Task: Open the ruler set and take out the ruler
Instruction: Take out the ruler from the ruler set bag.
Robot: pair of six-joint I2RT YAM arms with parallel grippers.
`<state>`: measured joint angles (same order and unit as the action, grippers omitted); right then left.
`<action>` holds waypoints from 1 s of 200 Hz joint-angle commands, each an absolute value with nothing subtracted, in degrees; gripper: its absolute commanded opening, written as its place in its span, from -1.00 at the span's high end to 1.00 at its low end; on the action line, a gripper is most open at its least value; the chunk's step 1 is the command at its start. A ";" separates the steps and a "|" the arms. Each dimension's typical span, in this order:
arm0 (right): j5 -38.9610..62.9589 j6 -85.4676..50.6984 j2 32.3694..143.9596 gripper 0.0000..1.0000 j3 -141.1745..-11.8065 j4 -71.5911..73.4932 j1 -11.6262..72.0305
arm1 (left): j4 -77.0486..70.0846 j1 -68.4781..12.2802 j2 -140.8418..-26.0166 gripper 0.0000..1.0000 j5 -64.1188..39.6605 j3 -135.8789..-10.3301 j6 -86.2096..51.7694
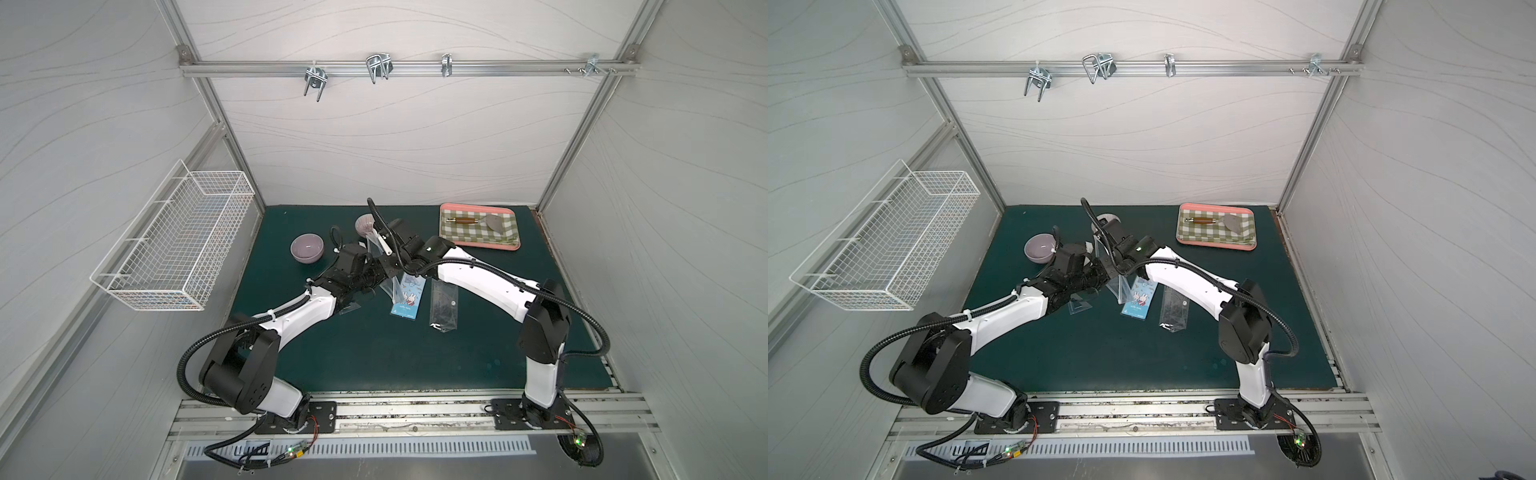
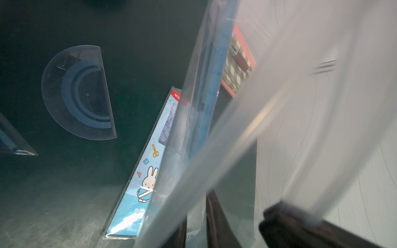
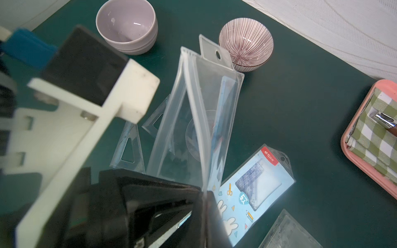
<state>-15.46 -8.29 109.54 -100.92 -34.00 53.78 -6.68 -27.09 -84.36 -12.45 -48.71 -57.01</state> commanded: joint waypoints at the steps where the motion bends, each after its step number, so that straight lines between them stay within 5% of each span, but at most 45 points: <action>1: -14.30 -9.40 106.44 1.00 -100.93 -33.46 54.24 | -10.63 -26.92 -83.70 0.62 -11.31 -49.08 -56.42; 115: -12.57 -9.95 106.01 1.00 -101.25 -33.22 54.23 | -8.81 -27.35 -85.43 0.63 -8.72 -50.01 -52.58; 200: -14.22 -10.03 107.12 1.00 -101.69 -34.34 53.75 | -8.26 -27.55 -85.61 1.00 -7.93 -51.12 -50.37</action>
<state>-13.54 -9.52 107.92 -100.84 -33.91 53.76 -6.68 -27.35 -85.30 -9.78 -48.75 -51.66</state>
